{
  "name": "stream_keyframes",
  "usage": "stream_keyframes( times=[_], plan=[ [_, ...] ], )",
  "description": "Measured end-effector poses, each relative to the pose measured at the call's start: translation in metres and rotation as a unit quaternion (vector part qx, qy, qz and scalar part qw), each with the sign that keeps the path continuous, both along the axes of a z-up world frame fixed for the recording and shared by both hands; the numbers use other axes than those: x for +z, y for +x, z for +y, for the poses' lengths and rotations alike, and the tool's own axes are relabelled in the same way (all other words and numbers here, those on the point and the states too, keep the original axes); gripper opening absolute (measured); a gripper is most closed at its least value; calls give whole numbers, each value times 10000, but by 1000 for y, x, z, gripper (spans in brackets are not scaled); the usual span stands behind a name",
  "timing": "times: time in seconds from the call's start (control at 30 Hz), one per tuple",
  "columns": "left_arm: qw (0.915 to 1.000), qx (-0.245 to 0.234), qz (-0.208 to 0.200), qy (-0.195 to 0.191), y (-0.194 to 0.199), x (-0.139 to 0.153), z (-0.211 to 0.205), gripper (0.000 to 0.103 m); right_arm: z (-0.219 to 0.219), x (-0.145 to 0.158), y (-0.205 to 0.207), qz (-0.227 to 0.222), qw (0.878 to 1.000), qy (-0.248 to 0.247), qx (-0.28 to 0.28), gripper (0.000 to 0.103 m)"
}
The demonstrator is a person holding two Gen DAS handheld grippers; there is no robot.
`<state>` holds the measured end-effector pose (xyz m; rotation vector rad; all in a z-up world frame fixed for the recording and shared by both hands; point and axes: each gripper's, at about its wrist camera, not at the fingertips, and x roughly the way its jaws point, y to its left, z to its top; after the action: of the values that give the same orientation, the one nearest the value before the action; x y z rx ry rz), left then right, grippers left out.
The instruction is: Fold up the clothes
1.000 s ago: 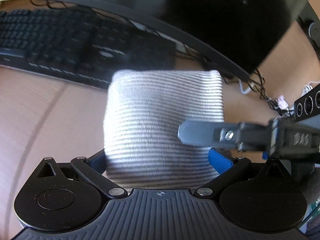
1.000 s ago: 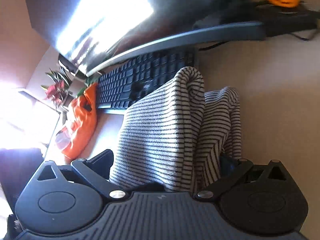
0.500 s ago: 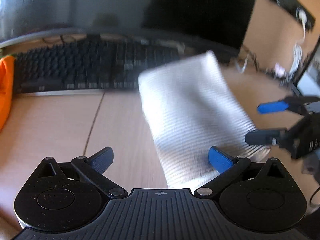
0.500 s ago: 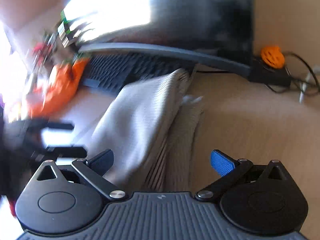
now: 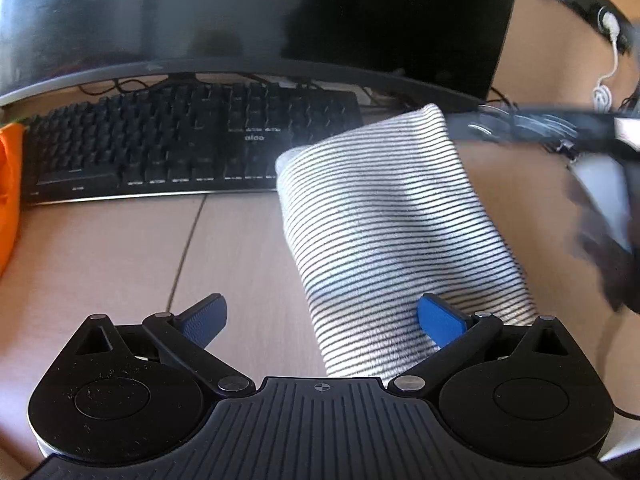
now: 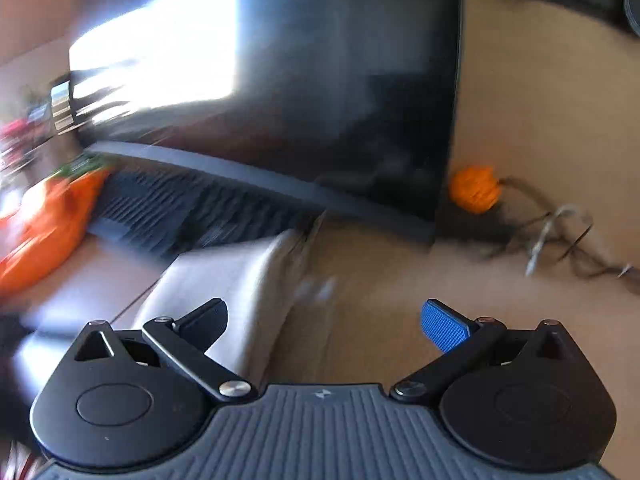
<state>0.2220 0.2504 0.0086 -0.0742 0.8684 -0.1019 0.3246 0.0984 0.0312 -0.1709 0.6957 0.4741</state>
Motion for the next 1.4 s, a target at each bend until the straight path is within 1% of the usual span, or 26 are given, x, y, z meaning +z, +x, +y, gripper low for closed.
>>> stream_keyframes(
  times=[0.03, 0.07, 0.1, 0.13, 0.2, 0.27, 0.37, 0.43, 0.53, 0.6, 0.7, 0.77, 0.83, 0.87, 0.93, 1.0, 1.03, 1.1, 1.17, 1.23, 1.27, 1.33, 1.4],
  plan=[
    [10000, -16, -17, 24, 2, 0, -2, 103, 11, -6, 12, -54, 9995, -190, -229, 103],
    [10000, -32, -35, 47, 3, -1, -5, 103, 22, -20, 23, 47, 9984, -485, -298, 103],
    [10000, -43, -44, 62, 5, -1, -6, 103, 30, -35, 29, 170, 9971, -673, -299, 103],
    [10000, -44, -39, 60, 6, -2, -7, 103, 32, -45, 30, 189, 9969, -700, -301, 103],
    [10000, -51, -26, 44, 7, -3, -7, 103, 28, -45, 24, 18, 9977, -596, -328, 103],
    [10000, -70, -8, -37, 9, -6, -6, 103, 15, -32, 16, -72, 9988, -339, -356, 103],
    [9998, -73, 4, -208, 9, -9, -1, 103, -11, -13, -13, -325, 9992, 53, -207, 103],
    [9995, -76, 11, -322, 10, -11, 2, 103, -21, -5, -40, -422, 9990, 172, -33, 103],
    [9992, -98, 3, -386, 10, -12, 4, 103, -26, -12, -74, -322, 9990, 136, 279, 103],
    [9992, -107, -6, -390, 10, -13, 4, 103, -19, -32, -87, -288, 9982, -381, 351, 103],
    [9994, 15, -43, -348, 7, -12, 1, 103, -8, -45, -88, -380, 9975, -487, 340, 103],
    [9991, 195, -89, -368, 4, -12, 0, 103, 2, -47, -89, -537, 9954, -670, 433, 103],
    [9983, 398, -160, -390, -1, -11, -1, 103, 3, -51, -93, -712, 9941, -671, 473, 103],
    [9973, 552, -251, -405, -9, -10, -3, 103, 4, -52, -95, -800, 9934, -665, 491, 103],
    [9946, 843, -466, -385, -27, -7, -8, 103, -6, -50, -97, -624, 9960, -445, 449, 103],
    [9909, 1030, -861, -83, -55, -3, -20, 103, -19, -42, -93, -174, 9992, -102, 330, 103],
    [9879, 1126, -1061, 69, -71, 0, -27, 103, -27, -37, -96, -18, 9996, 48, 291, 103],
    [9819, 1313, -1345, 234, -106, 1, -42, 103, -46, -26, -116, -171, 9990, 208, 359, 103],
    [9777, 1452, -1492, 276, -142, -2, -59, 103, -64, -19, -149, -589, 9967, 135, 545, 103],
    [9759, 1573, -1489, 257, -171, -9, -76, 103, -82, -19, -184, -971, 9927, 32, 712, 103],
    [9755, 1670, -1401, 278, -183, -11, -84, 103, -92, -22, -201, -1141, 9905, -9, 767, 103],
    [9740, 1839, -1281, 331, -206, -15, -99, 103, -108, -30, -226, -1269, 9901, -37, 604, 103],
    [9679, 1935, -1501, 567, -231, -16, -113, 103, -121, -39, -244, -1140, 9921, 121, 508, 103]
  ],
)
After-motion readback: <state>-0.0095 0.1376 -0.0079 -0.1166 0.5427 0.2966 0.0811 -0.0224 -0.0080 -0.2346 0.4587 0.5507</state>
